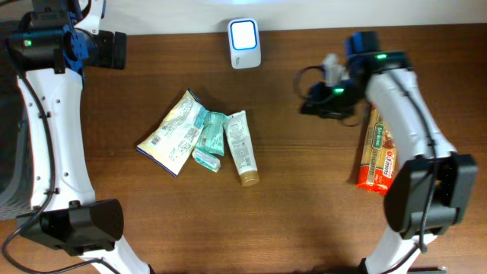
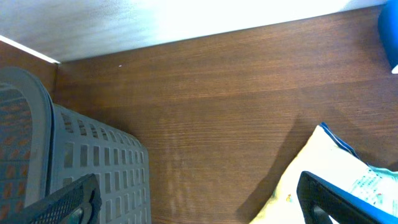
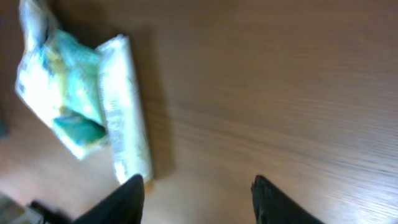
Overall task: Scan the item barcode
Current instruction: 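Place spaghetti pack at right table edge and release right gripper, then reach right gripper to white Pantene tube and grasp it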
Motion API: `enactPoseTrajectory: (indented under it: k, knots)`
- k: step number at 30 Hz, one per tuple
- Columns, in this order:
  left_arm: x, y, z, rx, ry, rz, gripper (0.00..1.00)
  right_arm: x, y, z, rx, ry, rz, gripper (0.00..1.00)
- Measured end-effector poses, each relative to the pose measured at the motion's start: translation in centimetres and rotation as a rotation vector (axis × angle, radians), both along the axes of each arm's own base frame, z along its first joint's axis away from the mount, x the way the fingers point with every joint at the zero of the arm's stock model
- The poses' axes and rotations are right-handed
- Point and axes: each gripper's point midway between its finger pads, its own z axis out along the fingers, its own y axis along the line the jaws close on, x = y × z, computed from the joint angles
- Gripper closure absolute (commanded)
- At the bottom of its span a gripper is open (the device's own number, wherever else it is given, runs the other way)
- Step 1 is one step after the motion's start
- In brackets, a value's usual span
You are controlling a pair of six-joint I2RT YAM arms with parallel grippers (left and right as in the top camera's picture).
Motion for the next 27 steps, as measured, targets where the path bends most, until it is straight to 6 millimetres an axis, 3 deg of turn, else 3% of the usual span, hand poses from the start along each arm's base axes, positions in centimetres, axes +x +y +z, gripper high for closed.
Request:
enactPoseTrajectory:
  k: [1, 3, 6, 9, 12, 16, 23, 27]
  knots:
    - [0.0, 0.0, 0.0, 0.0, 0.001, -0.001, 0.01, 0.1, 3.8, 0.3, 0.021, -0.036, 0.044, 0.47]
    - [0.0, 0.0, 0.0, 0.0, 0.0, 0.0, 0.01, -0.8, 9.0, 0.0, 0.05, -0.06, 0.095, 0.47]
    - [0.0, 0.0, 0.0, 0.0, 0.001, 0.0, 0.01, -3.5, 15.1, -2.4, 0.088, -0.054, 0.144, 0.47]
    - [0.0, 0.0, 0.0, 0.0, 0.001, 0.0, 0.01, -5.8, 18.9, -3.9, 0.12, -0.052, 0.177, 0.47]
    - [0.0, 0.0, 0.0, 0.0, 0.001, -0.001, 0.01, -6.2, 20.5, -4.3, 0.138, -0.063, 0.193, 0.47]
    - [0.0, 0.0, 0.0, 0.0, 0.001, 0.0, 0.01, -6.5, 20.6, -7.4, 0.113, 0.004, 0.188, 0.47]
    - [0.0, 0.0, 0.0, 0.0, 0.001, -0.001, 0.01, -7.2, 21.5, -8.2, 0.111, 0.017, 0.203, 0.59]
    - [0.0, 0.0, 0.0, -0.001, 0.001, -0.001, 0.01, -8.3, 20.3, -10.0, 0.048, 0.089, 0.193, 0.6]
